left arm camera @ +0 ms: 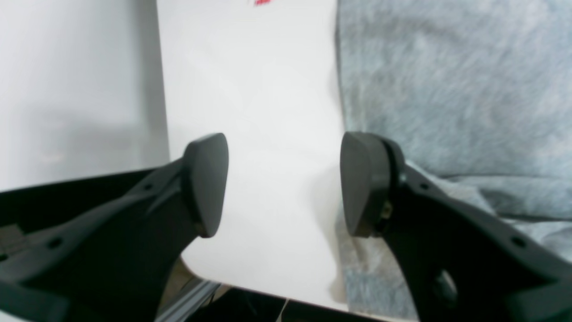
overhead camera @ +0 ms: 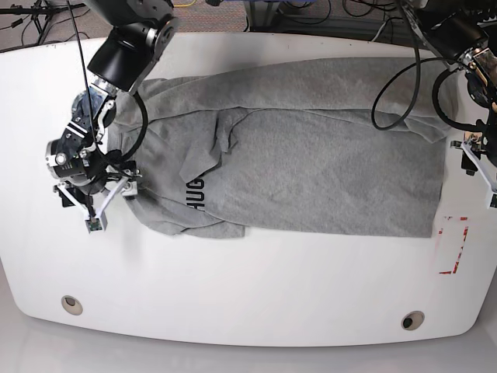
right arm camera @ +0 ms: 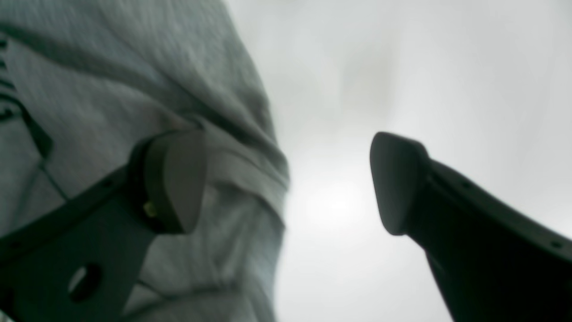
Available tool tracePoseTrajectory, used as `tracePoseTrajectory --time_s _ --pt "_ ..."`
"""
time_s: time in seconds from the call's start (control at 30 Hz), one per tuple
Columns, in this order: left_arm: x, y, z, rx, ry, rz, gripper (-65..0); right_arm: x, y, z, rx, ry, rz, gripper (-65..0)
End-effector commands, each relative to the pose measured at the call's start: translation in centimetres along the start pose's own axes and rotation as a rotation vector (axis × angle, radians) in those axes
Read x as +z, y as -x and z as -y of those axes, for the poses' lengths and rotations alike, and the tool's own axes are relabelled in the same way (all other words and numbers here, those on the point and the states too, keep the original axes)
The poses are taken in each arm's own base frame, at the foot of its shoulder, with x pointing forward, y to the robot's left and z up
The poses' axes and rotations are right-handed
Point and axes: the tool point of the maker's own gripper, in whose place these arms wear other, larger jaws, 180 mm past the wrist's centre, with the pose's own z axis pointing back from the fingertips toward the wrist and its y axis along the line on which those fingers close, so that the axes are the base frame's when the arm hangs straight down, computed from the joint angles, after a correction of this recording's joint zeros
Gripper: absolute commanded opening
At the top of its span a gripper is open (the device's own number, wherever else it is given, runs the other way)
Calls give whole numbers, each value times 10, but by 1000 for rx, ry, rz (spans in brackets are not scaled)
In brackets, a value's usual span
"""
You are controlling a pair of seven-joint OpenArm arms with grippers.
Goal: Fold the T-shirt properly
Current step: 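Open both grippers and release the shirt edge, then move both grippers to the shirt's hem corners and grasp them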
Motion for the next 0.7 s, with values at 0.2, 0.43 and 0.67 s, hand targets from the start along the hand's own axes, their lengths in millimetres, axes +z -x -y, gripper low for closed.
tracePoseTrajectory --time_s 0.2,0.43,0.67 --pt "-1 -3 -8 4 -6 9 -278 -27 -20 -8 -118 -82 119 -111" --pt "-2 1 -6 1 -3 -1 -278 -44 -9 -13 -175 -123 140 -111" --pt "-2 1 -5 -1 0 -2 -278 -60 7 -20 -211 -165 140 -111"
